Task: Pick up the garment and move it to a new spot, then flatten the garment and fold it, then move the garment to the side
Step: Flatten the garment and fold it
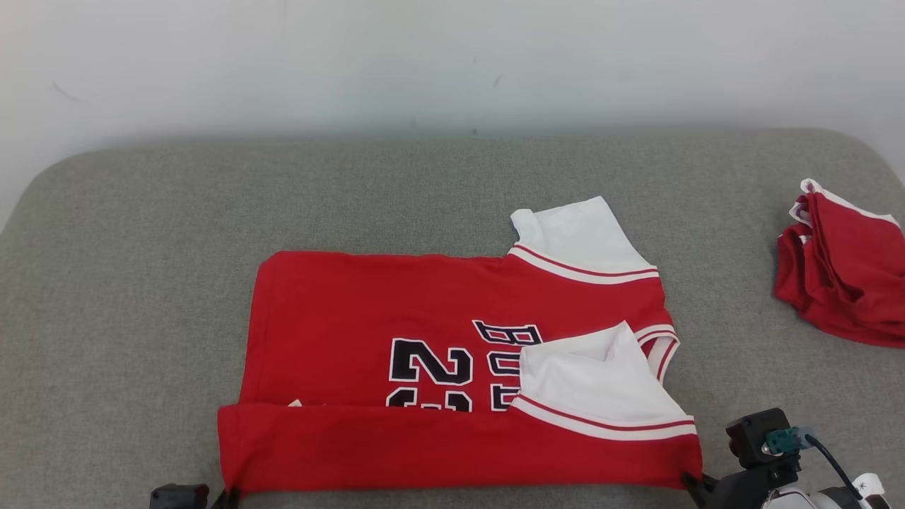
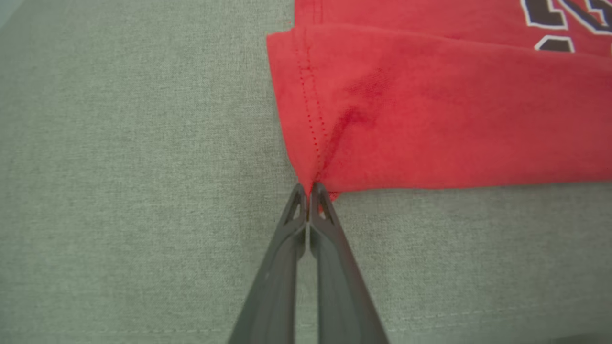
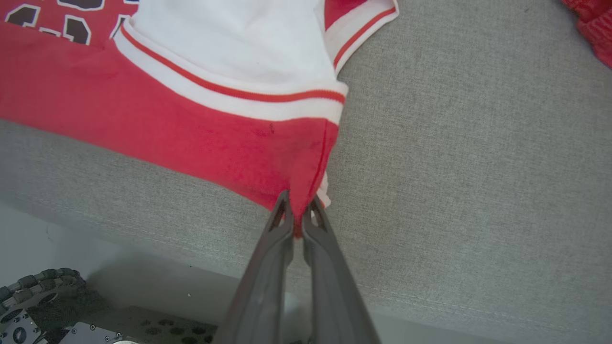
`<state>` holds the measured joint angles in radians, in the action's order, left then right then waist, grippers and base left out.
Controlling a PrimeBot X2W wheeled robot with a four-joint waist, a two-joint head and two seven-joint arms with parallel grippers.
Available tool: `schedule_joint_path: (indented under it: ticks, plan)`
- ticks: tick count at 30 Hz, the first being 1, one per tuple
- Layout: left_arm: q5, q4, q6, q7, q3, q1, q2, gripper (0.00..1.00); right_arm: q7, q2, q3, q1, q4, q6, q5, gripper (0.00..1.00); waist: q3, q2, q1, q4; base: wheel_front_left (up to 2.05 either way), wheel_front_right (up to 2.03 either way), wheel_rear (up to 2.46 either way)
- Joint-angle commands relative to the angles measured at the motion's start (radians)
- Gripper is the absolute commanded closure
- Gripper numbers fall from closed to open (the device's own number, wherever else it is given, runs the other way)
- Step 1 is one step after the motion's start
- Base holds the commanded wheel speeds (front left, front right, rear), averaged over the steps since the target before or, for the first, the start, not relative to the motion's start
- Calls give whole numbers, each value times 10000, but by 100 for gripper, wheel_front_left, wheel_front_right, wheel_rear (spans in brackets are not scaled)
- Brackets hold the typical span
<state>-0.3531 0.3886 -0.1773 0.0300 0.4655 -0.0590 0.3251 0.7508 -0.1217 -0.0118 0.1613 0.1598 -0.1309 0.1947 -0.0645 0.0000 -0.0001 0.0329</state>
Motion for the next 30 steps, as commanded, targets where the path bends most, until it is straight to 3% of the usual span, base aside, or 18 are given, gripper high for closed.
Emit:
schedule_joint_path:
  ticks: [1, 2, 3, 4, 5, 6, 12, 23, 30]
  plan:
    - [-110, -97, -77, 42, -26, 111, 115, 100, -46, -41, -22, 17, -50, 6, -101, 100, -48, 0, 1, 2, 0, 0, 0]
    - [-129, -201, -80, 95, -15, 189, 160, 100, -120, -17, -24, -60, -104, 6, -183, 100, -122, 0, 1, -11, 0, 0, 0]
    - [-124, -242, -92, 95, -2, 218, 171, 100, -202, -10, -3, -126, -115, 6, -214, 64, -164, 0, 1, -24, 0, 0, 0]
    - [-97, -266, -96, 87, 22, 224, 200, 100, -246, 30, -5, -156, -170, 6, -237, 2, -195, 0, 1, -34, 0, 0, 0]
    - [-64, -286, -85, 53, 39, 220, 220, 55, -272, 68, 19, -147, -235, 6, -213, 0, -224, 0, 1, -47, 0, 0, 0]
    - [-84, -285, -52, 47, 47, 214, 223, 0, -328, 103, -17, -176, -268, 6, -229, 0, -252, 0, 1, -60, 0, 0, 0]
    - [-222, -241, -125, -364, -70, 212, 152, 0, -849, 240, -205, -367, -452, 6, -261, 0, -306, 0, 1, -118, 0, 0, 0]
    - [-506, -1370, -598, -2185, -949, 87, 17, 0, -1288, 154, -623, -307, -135, 6, -139, 0, 53, 0, 1, -247, 0, 0, 0]
    - [-752, -2351, -331, -2681, -1044, -144, -283, 0, -2654, 488, -1177, -616, -189, 6, 5, 0, 386, 0, 1, -334, 0, 0, 0]
